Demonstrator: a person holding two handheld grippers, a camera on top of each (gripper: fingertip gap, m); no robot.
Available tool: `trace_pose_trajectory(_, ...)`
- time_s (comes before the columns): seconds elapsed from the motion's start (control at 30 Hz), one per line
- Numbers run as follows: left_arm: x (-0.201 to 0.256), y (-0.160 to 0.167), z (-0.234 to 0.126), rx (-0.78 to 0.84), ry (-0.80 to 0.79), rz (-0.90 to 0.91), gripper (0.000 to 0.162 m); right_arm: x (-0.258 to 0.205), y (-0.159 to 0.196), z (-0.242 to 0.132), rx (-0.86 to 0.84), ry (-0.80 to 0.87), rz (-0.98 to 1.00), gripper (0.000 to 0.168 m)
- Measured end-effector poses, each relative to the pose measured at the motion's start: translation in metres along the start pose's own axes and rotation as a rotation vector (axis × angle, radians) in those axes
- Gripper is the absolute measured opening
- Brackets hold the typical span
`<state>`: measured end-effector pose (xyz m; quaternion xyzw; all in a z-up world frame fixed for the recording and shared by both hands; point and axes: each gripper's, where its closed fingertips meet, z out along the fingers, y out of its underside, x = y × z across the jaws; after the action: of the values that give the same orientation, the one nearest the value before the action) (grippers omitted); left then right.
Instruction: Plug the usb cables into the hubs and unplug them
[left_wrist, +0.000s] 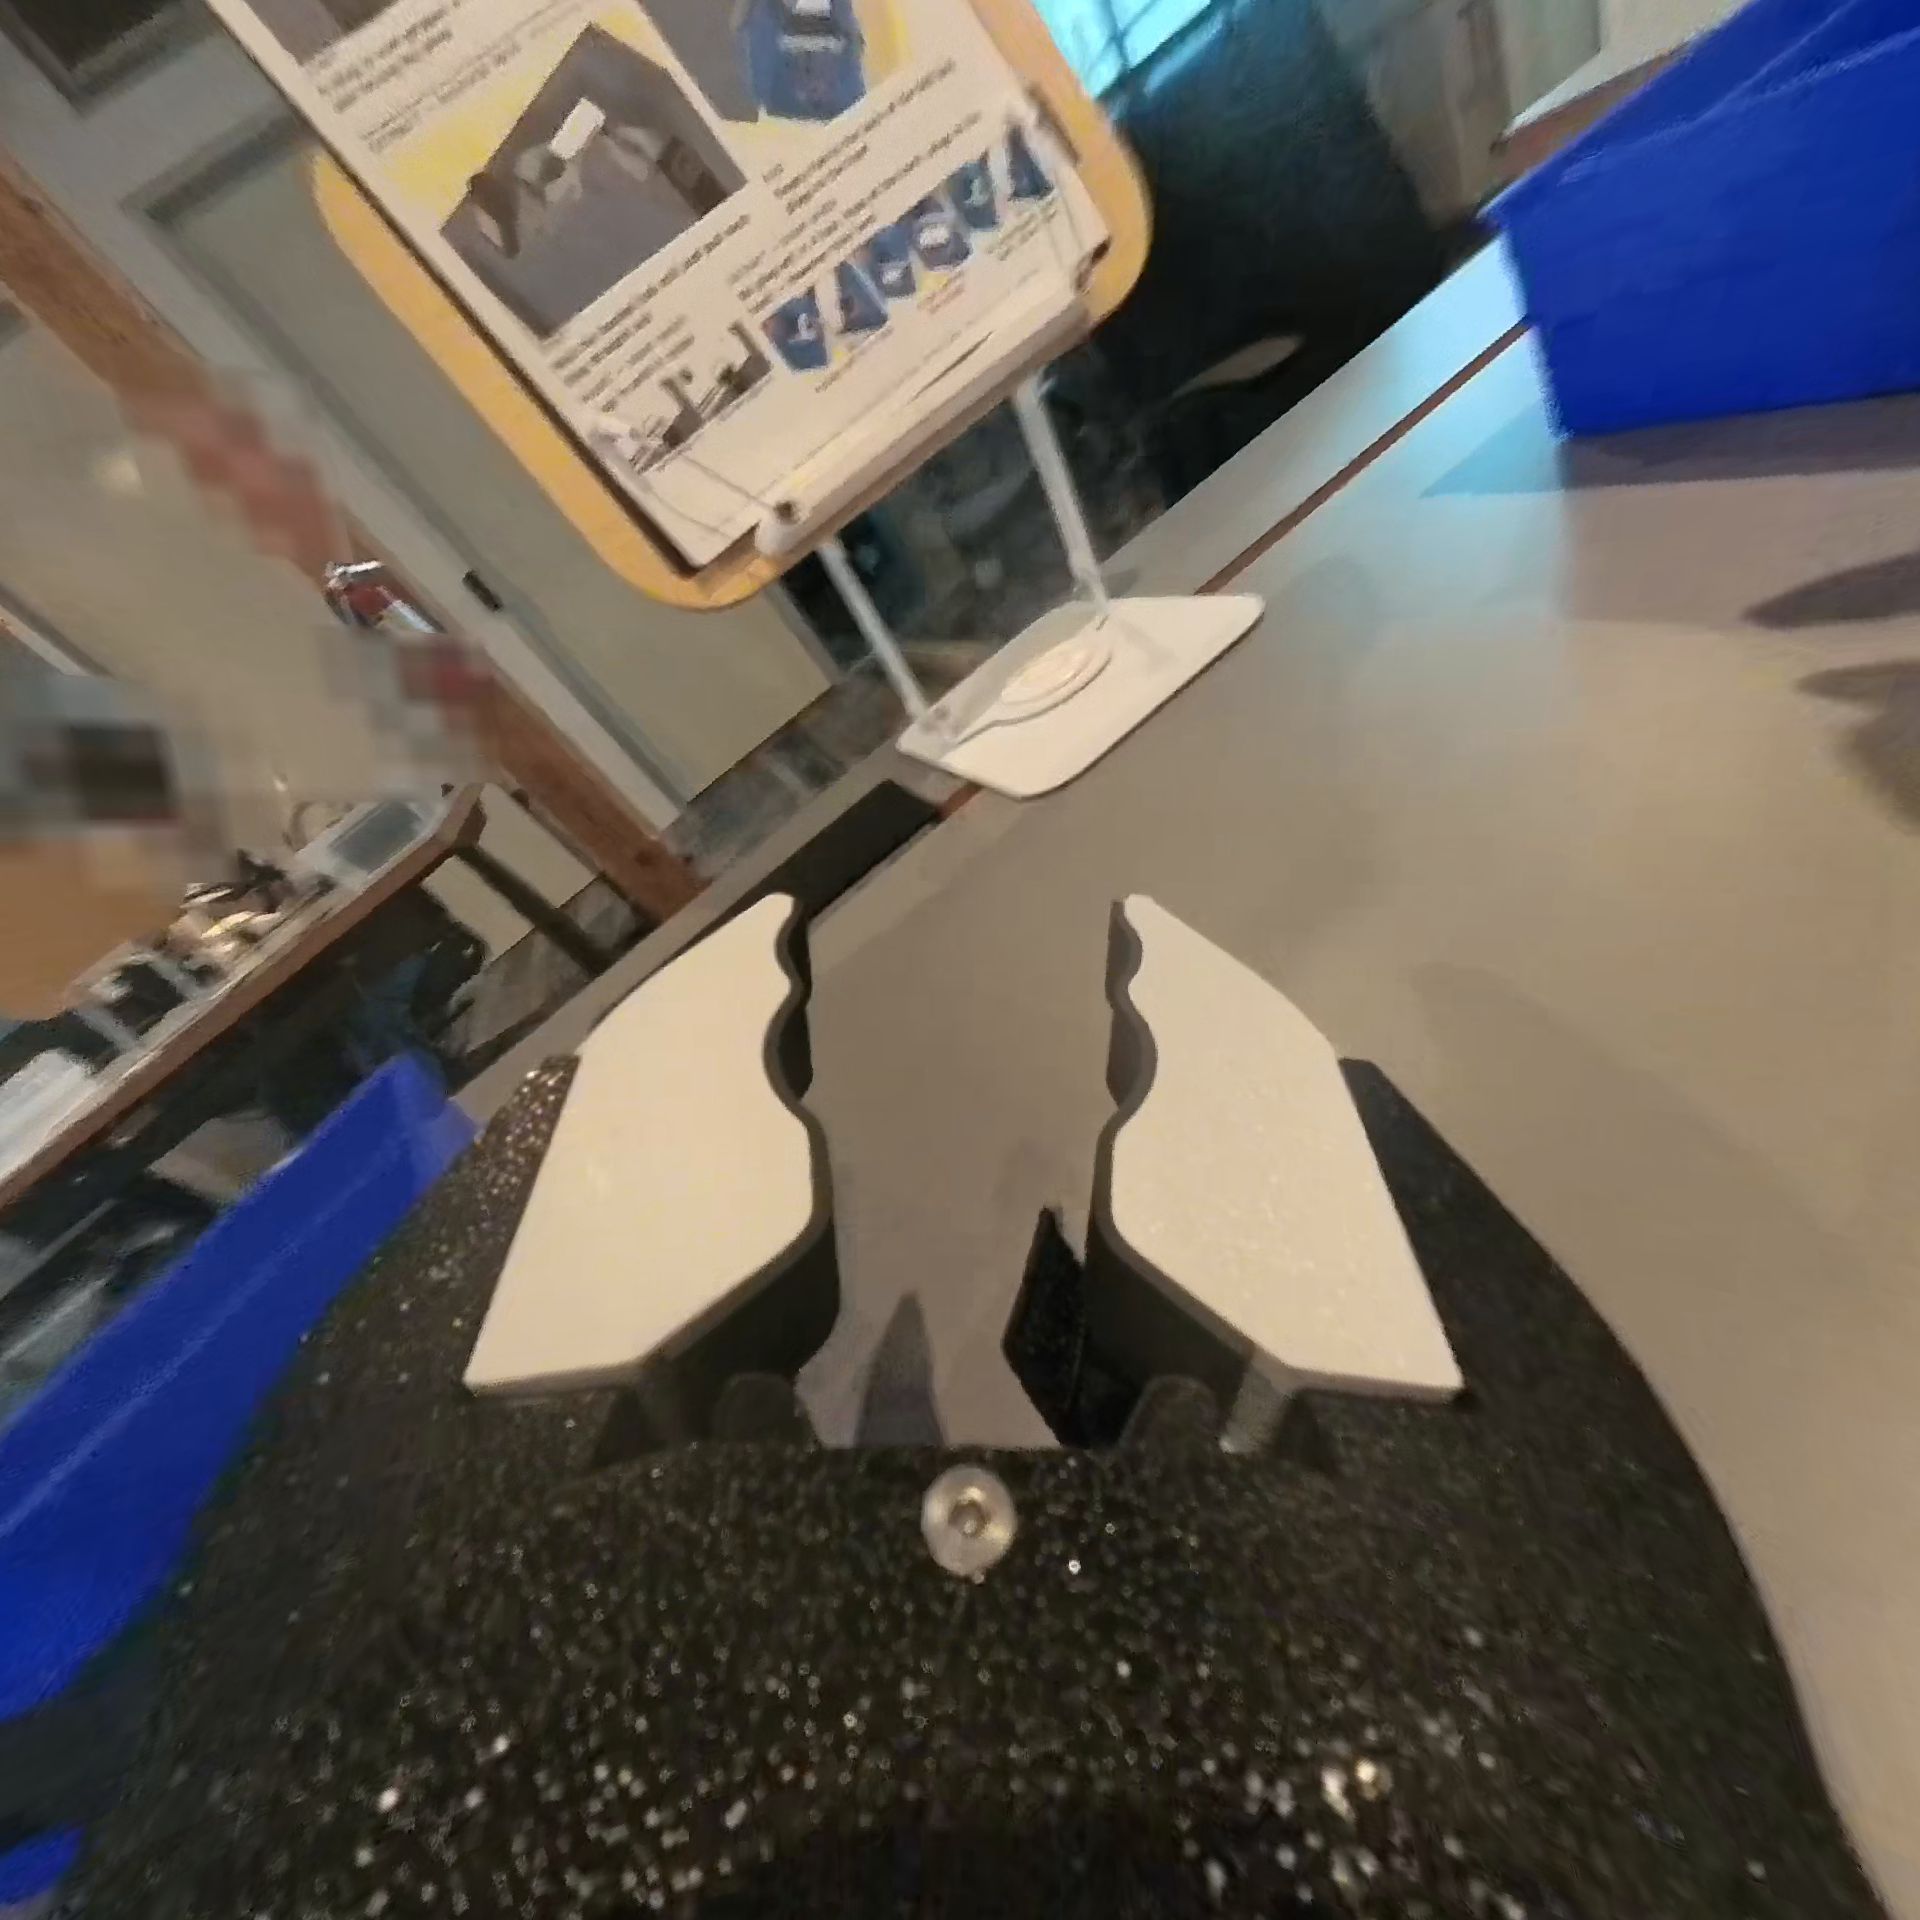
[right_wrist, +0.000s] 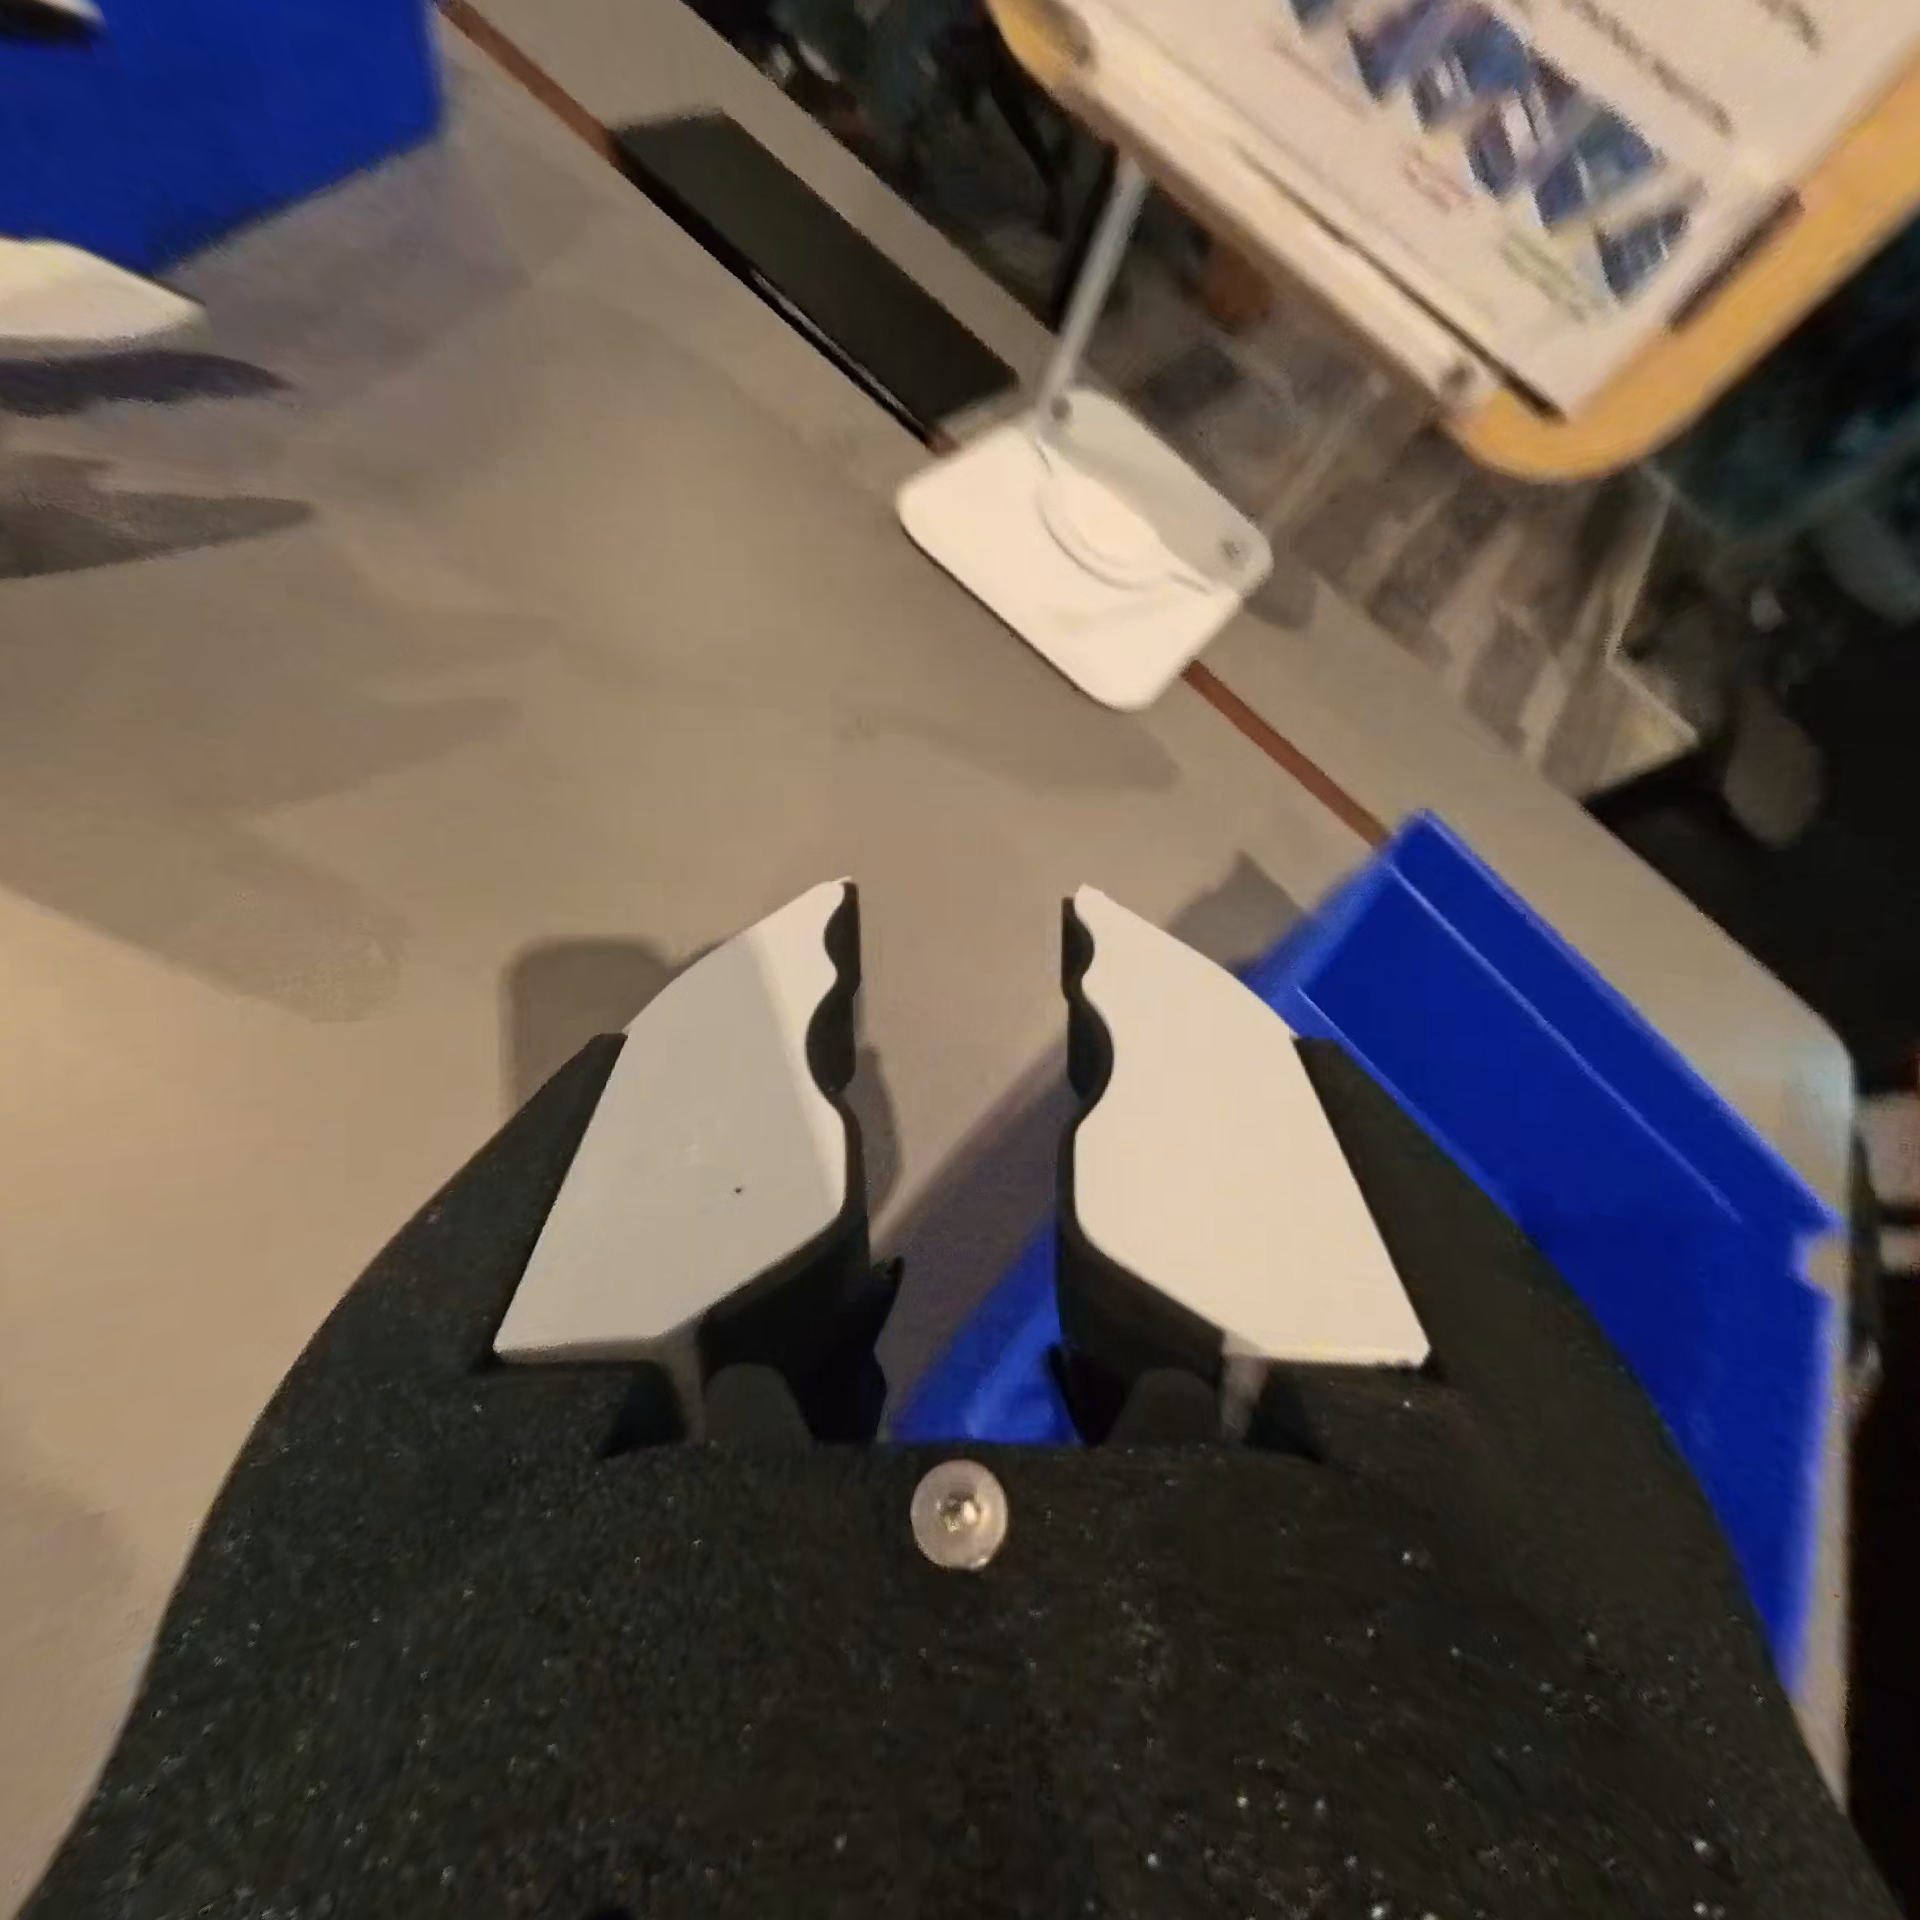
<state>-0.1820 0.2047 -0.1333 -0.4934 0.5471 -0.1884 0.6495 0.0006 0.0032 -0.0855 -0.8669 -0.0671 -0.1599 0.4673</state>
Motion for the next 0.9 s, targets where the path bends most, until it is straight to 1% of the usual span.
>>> trace_pose_trajectory(0.1, -0.024, 0.007, -0.004, -0.128, -0.07, 0.058, 0.067, -0.037, -0.029, 0.02, 0.153, -0.04, -0.073, 0.035)
trace_pose_trajectory(0.23, -0.051, 0.029, -0.009, -0.294, -0.11, 0.028, 0.085, -0.06, -0.053, 0.063, 0.32, 0.022, -0.181, 0.035)
trace_pose_trajectory(0.3, -0.063, 0.044, -0.012, -0.388, -0.125, 0.016, 0.092, -0.068, -0.056, 0.085, 0.367, 0.029, -0.193, 0.035)
trace_pose_trajectory(0.37, -0.07, 0.057, -0.014, -0.468, -0.12, -0.015, 0.094, -0.072, -0.056, 0.103, 0.406, 0.028, -0.185, 0.034)
trace_pose_trajectory(0.4, -0.072, 0.062, -0.014, -0.502, -0.108, -0.052, 0.097, -0.072, -0.055, 0.11, 0.422, 0.04, -0.178, 0.033)
trace_pose_trajectory(0.47, -0.072, 0.07, -0.016, -0.568, -0.078, -0.124, 0.097, -0.07, -0.05, 0.119, 0.455, 0.06, -0.151, 0.031)
trace_pose_trajectory(0.57, -0.074, 0.093, -0.021, -0.729, -0.072, -0.156, 0.091, -0.075, -0.041, 0.122, 0.472, 0.034, -0.121, 0.029)
trace_pose_trajectory(0.6, -0.072, 0.103, -0.023, -0.796, -0.062, -0.163, 0.084, -0.078, -0.038, 0.122, 0.473, 0.031, -0.127, 0.029)
trace_pose_trajectory(0.67, -0.064, 0.116, -0.027, -0.892, -0.028, -0.204, 0.078, -0.081, -0.033, 0.122, 0.47, 0.028, -0.137, 0.026)
trace_pose_trajectory(0.7, -0.06, 0.119, -0.029, -0.916, -0.016, -0.214, 0.073, -0.082, -0.032, 0.123, 0.465, 0.022, -0.14, 0.026)
trace_pose_trajectory(0.77, -0.055, 0.12, -0.031, -0.928, -0.019, -0.205, 0.055, -0.08, -0.034, 0.12, 0.469, 0.035, -0.143, 0.025)
trace_pose_trajectory(0.8, -0.056, 0.12, -0.033, -0.937, -0.038, -0.188, 0.05, -0.076, -0.035, 0.119, 0.474, 0.049, -0.138, 0.025)
trace_pose_trajectory(0.9, -0.06, 0.124, -0.044, -0.972, -0.08, -0.174, 0.044, -0.065, -0.034, 0.114, 0.488, 0.066, -0.095, 0.023)
